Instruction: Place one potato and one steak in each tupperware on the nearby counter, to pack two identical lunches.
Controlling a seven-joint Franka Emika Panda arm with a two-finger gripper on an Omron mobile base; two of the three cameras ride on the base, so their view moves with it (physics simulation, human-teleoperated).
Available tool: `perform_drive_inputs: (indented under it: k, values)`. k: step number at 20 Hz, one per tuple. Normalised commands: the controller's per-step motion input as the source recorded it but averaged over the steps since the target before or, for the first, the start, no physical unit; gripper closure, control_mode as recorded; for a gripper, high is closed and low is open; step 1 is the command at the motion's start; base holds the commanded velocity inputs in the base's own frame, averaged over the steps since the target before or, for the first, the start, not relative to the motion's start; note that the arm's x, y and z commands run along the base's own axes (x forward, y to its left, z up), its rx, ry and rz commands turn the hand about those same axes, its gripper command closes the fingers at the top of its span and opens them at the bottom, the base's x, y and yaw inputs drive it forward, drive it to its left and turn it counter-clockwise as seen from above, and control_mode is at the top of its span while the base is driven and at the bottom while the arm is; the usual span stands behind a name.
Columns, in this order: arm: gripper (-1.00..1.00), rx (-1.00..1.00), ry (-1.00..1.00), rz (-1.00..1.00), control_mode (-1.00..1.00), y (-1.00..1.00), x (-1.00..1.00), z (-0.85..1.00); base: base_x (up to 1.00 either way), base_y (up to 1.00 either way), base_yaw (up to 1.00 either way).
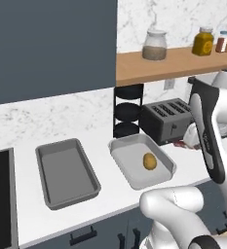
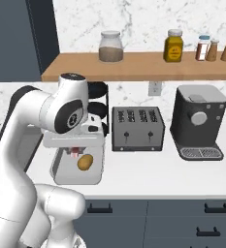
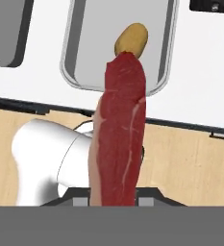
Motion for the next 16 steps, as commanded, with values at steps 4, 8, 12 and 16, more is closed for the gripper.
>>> perform_drive_inputs:
  k: [4,8,12,16]
  values:
    - [1.0,0.0,0.12,0.07,-1.0,0.53,0.86,-0.42,0.0,0.0,0.0]
    - [1.0,0.0,0.05,0.06,-1.0,0.94,1.0,-0.84,0.0,0.0,0.0]
    - [1.0,0.0,0.09,0.03,-1.0,0.79,1.0,-0.98,0.0,0.0,0.0]
    - [1.0,-0.07,0.01,0.0,-1.0,0.52,1.0,-0.77,0.0,0.0,0.0]
